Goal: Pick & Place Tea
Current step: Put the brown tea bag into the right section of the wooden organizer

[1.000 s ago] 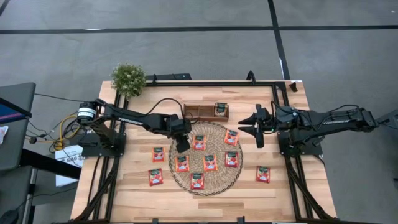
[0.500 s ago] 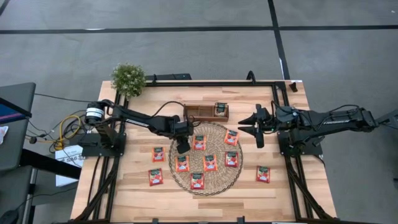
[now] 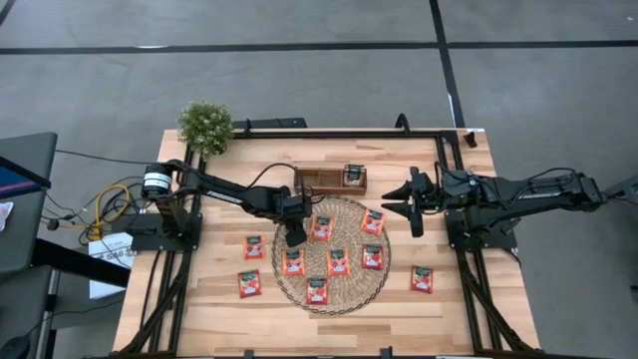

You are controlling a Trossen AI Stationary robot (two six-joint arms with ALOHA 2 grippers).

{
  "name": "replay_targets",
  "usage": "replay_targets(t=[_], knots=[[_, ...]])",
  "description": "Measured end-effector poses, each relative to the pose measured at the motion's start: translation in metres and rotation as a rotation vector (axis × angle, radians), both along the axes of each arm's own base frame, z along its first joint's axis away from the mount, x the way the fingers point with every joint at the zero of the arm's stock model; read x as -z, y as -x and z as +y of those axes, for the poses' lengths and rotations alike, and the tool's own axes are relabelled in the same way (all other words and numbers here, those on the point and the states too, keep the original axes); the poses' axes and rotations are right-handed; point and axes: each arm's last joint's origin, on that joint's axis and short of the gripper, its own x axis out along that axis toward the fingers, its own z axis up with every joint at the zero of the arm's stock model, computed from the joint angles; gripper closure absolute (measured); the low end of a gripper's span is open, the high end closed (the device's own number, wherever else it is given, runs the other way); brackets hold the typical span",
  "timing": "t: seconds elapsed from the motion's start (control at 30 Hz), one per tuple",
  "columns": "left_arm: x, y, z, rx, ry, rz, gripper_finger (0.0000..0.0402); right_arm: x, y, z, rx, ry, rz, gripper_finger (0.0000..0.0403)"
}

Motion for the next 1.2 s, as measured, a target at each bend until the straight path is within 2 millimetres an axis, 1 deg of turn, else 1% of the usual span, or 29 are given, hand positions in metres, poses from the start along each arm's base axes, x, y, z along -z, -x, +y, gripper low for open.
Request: replay_targets(t=[0.3,0.43,0.57,0.67,0.83,0.93,1.2], knots=[[-0.007,0.002,0.0,-0.007,-0.011,-0.014,0.0364,0.0,0.0,0.0,0.0,0.0,0.001,0.0292],[-0.007,0.003,0.0,-0.008,-0.011,-0.014,0.0394,0.0,0.0,0.0,0.001,0.0,0.001,0.0292],[-0.007,0.002,0.0,-0.023,-0.009,-0.016,0.0399,0.0,0.0,0.0,0.001,0.0,0.001,0.0292],[-0.013,-0.001,0.001,-0.025,-0.014,-0.014,0.04,0.0,0.0,0.0,0.001,0.0,0.001,0.0292],[-0.035,-0.011,0.002,-0.014,-0.059,0.0,0.04,0.0,0.0,0.0,0.001,0.0,0.001,0.0292],[-0.053,-0.017,0.003,0.011,-0.074,0.018,0.0401,0.0,0.0,0.0,0.0,0.0,0.001,0.0292],[-0.109,-0.03,0.003,0.06,-0.183,0.036,0.0401,0.001,0.0,0.0,0.003,-0.006,0.005,0.0292]])
